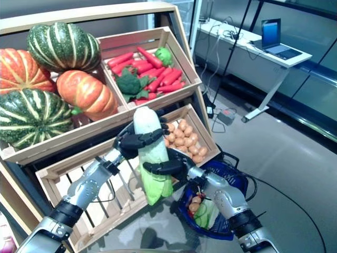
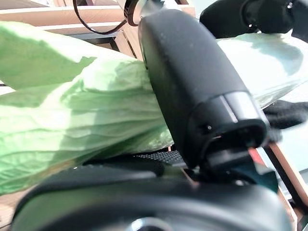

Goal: Put vegetables into the basket

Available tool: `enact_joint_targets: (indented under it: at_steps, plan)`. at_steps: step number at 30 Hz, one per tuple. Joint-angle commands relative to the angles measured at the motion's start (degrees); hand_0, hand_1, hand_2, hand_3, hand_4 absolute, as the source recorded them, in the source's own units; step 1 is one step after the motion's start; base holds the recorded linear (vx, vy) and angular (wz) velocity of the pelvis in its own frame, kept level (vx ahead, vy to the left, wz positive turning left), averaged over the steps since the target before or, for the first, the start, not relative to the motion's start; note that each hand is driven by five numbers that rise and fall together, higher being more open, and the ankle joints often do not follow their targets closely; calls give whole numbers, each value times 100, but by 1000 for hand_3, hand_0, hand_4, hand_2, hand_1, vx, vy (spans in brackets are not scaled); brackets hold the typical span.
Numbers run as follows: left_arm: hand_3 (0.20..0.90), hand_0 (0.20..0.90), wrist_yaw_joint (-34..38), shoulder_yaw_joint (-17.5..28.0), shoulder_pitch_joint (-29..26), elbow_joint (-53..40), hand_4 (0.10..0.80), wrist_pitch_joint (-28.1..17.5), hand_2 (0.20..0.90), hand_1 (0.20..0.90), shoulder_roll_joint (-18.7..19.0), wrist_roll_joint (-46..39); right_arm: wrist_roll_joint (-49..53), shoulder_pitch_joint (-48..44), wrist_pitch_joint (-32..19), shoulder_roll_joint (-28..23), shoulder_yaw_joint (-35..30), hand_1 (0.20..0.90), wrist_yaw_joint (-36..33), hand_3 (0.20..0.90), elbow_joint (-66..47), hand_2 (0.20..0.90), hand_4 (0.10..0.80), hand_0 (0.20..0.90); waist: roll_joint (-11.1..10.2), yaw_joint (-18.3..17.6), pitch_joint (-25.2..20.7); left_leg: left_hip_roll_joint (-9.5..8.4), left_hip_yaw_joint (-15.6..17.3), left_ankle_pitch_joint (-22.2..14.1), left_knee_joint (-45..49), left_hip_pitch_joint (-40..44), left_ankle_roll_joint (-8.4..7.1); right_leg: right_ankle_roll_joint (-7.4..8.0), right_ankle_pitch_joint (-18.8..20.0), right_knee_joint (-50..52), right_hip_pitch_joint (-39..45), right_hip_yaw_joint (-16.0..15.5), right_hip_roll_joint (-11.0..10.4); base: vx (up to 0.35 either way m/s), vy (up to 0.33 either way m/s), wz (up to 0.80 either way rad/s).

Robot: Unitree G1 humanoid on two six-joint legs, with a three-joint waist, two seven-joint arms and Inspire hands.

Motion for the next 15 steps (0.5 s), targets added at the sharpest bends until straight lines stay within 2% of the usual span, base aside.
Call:
enact_joint_targets:
  at_steps: [1,8,15]
  plan:
    - [900,900,-679,460,-263,-811,800,-378,900,900,-272,-158,209,-20,-683,98,-948,300,-91,300,398,300,400,300,159,-67,-407,-70,151,-573,4,-7,71,-393,64,-93,-223,145,304,14,-31,-1]
    - [900,900,-700,1118,169,-542,800,-258,900,900,-42,-12,83,688,-770,39,-1708,300,-196,300,773,300,400,300,176,-139,-374,-44,196,-559,4,-42,59,-378,76,-93,-274,165,302,2,-5,0]
    - [900,900,-554,1692,141,-47,800,-437,900,900,41,-7,185,803,-869,-70,-2275,300,-399,300,1406,300,400,300,180,-179,-349,-24,239,-549,4,-75,27,-368,80,-93,-316,171,303,0,-18,-8]
